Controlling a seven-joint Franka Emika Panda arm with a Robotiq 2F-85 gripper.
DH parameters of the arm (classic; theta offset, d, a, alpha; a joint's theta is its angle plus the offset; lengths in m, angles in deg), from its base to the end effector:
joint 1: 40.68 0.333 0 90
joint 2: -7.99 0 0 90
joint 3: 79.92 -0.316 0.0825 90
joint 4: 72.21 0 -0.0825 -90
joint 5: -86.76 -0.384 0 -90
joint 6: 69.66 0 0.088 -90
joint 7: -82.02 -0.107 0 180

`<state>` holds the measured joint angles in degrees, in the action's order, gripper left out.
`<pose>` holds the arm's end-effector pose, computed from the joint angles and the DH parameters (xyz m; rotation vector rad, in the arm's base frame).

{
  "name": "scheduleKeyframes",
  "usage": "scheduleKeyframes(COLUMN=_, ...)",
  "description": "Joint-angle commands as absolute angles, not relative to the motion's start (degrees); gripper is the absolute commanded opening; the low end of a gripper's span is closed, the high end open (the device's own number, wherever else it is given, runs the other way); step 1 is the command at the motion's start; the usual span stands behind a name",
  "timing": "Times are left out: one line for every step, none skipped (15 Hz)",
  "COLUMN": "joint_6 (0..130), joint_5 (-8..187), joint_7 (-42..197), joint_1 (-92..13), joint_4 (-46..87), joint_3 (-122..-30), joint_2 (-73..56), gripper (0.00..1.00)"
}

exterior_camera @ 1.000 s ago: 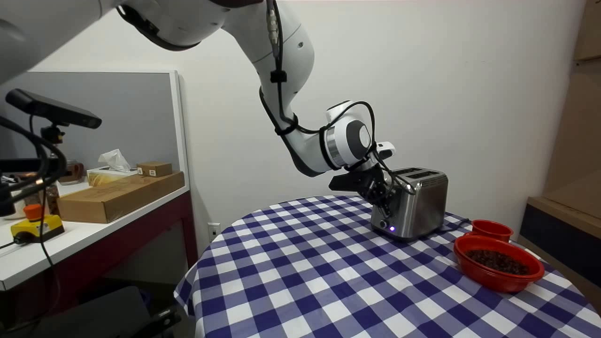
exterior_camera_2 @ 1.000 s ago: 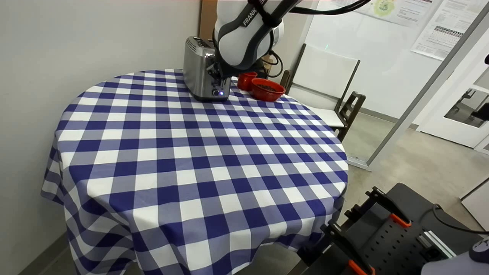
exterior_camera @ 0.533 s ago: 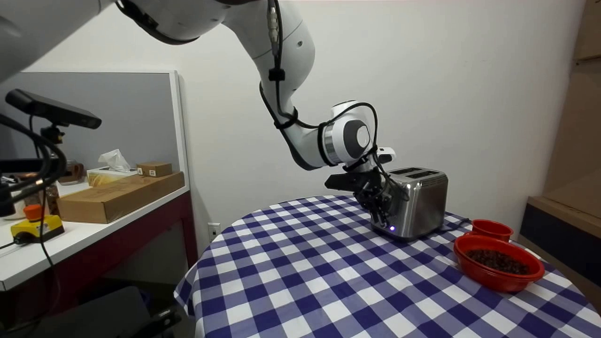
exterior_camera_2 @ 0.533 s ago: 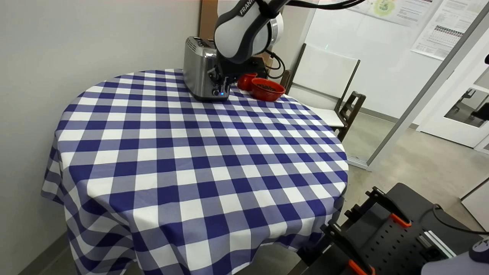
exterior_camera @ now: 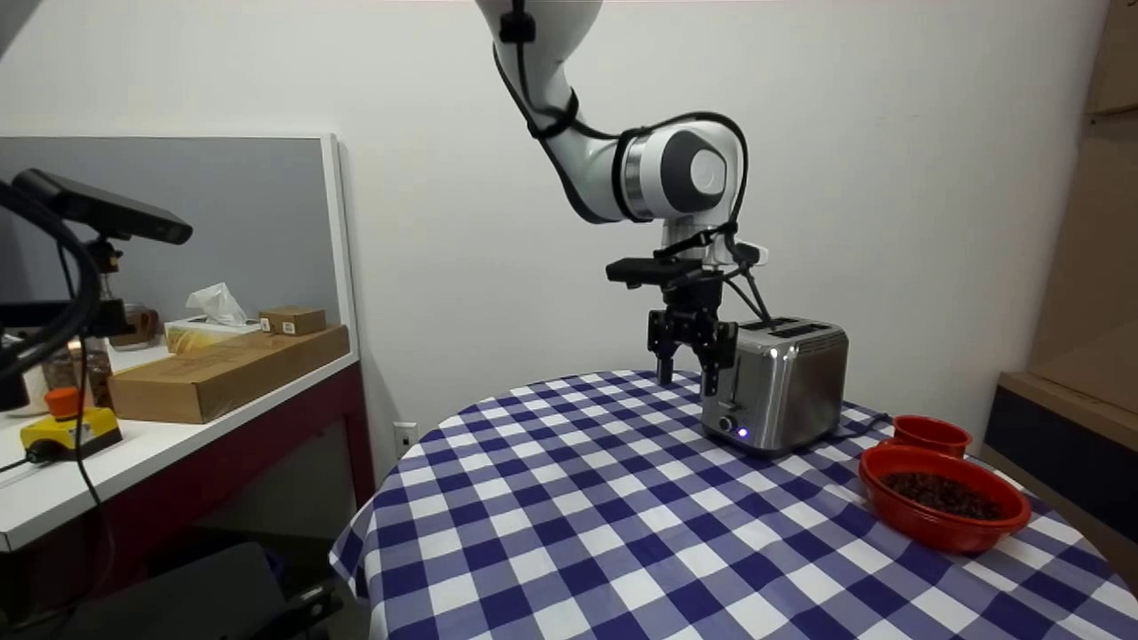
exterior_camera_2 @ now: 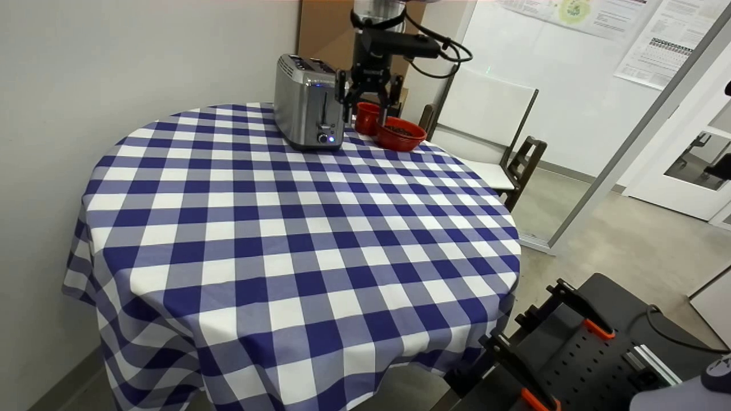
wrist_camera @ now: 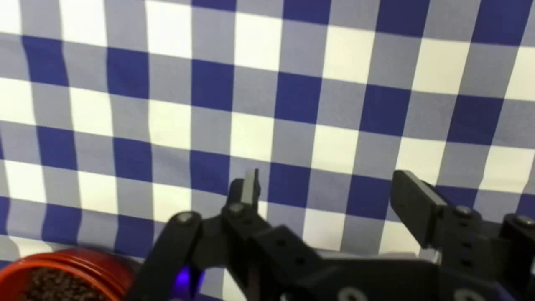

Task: Push down the lever on the toaster

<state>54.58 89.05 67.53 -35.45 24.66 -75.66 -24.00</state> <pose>0.6672 0.0147 0.2678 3.0422 -0.3090 -0.1057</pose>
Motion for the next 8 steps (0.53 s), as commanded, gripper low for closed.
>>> scheduleKeyframes(joint_6=47.86, joint_5=88.56, joint_7=71.16, joint_1=-38.58, joint_4=33.3, joint_3=-76.0, joint_2=-14.68, gripper=1.0)
scheduleKeyframes(joint_6=46.71, joint_5=88.73, joint_7=72.13, joint_1=-39.31, joint_4=35.22, joint_3=-75.97, joint_2=-12.76, gripper=1.0)
scheduleKeyframes(joint_6=47.27, joint_5=88.59, joint_7=74.01, joint_1=-40.08, joint_4=39.64, joint_3=-76.25, joint_2=-9.26, gripper=1.0)
scheduleKeyframes(joint_6=47.52, joint_5=88.65, joint_7=75.79, joint_1=-40.66, joint_4=43.06, joint_3=-76.42, joint_2=-6.39, gripper=1.0)
scheduleKeyframes(joint_6=48.22, joint_5=88.66, joint_7=77.95, joint_1=-41.09, joint_4=45.95, joint_3=-76.7, joint_2=-3.74, gripper=1.0)
scheduleKeyframes(joint_6=48.89, joint_5=88.67, joint_7=79.96, joint_1=-41.51, joint_4=49.1, joint_3=-76.8, joint_2=-1.05, gripper=1.0)
scheduleKeyframes(joint_6=50.21, joint_5=88.65, joint_7=81.83, joint_1=-41.65, joint_4=52.28, joint_3=-77.02, joint_2=2.11, gripper=1.0)
scheduleKeyframes(joint_6=51.27, joint_5=88.65, joint_7=83.42, joint_1=-41.81, joint_4=55.29, joint_3=-77.03, joint_2=5.04, gripper=1.0)
